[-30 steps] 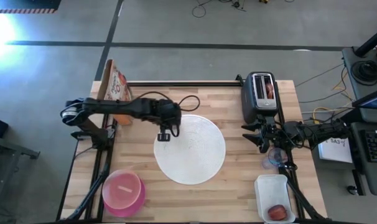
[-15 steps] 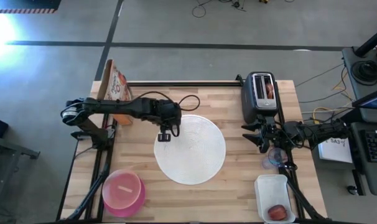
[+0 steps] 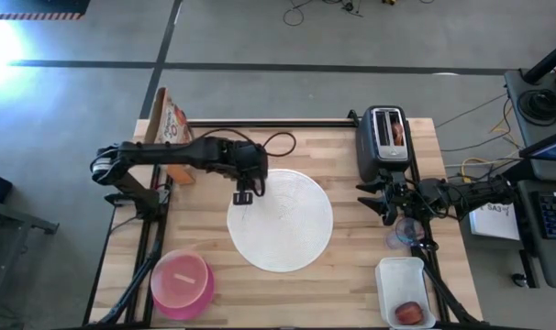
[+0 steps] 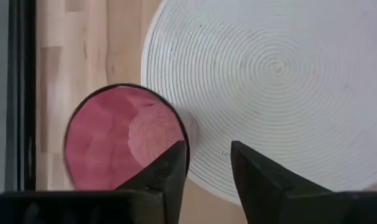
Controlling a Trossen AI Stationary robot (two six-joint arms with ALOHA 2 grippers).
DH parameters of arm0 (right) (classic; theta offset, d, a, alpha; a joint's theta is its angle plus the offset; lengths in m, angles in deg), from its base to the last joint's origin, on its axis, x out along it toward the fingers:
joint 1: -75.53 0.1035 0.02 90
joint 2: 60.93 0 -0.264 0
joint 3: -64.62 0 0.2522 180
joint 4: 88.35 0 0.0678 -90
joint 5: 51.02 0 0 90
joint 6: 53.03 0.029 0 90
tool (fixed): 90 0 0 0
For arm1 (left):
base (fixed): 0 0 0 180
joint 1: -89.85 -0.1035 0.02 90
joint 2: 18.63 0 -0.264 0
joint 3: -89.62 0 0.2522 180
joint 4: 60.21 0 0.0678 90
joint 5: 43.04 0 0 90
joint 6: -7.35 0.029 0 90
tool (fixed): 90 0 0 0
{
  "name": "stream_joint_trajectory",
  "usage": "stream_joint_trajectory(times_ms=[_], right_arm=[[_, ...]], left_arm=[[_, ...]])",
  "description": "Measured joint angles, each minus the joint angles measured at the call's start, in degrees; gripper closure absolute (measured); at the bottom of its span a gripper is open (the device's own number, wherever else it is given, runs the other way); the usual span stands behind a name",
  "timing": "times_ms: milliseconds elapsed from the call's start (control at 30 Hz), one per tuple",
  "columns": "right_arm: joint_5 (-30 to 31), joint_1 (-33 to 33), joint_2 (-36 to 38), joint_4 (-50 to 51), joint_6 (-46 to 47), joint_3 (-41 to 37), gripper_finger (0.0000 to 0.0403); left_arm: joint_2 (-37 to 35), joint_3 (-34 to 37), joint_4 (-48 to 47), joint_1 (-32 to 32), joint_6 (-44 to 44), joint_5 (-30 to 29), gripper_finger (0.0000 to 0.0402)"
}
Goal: Arrange a breakfast setting
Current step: Put the pink glass on the top left of the white mat, then put the orange bowl on the right side of the white mat
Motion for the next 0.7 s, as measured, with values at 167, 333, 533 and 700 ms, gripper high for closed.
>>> stream_joint_trajectory(times_ms=[167, 333, 533, 700], right_arm=[[0.0, 0.0, 0.0, 0.0, 0.0, 0.0, 0.017], [0.0, 0.0, 0.0, 0.0, 0.0, 0.0, 0.017], [0.0, 0.0, 0.0, 0.0, 0.0, 0.0, 0.017], [0.0, 0.0, 0.0, 0.0, 0.0, 0.0, 0.017]], left_arm=[[0.0, -6.0, -7.6, 0.5, -5.3, 0.0, 0.0277], [-2.3, -7.1, -13.6, 3.9, -11.4, 3.9, 0.0276], [-9.3, -2.1, -13.8, 15.8, -26.8, 4.6, 0.0276], [-13.2, 3.5, -12.6, 27.3, -50.6, 1.9, 0.0276]])
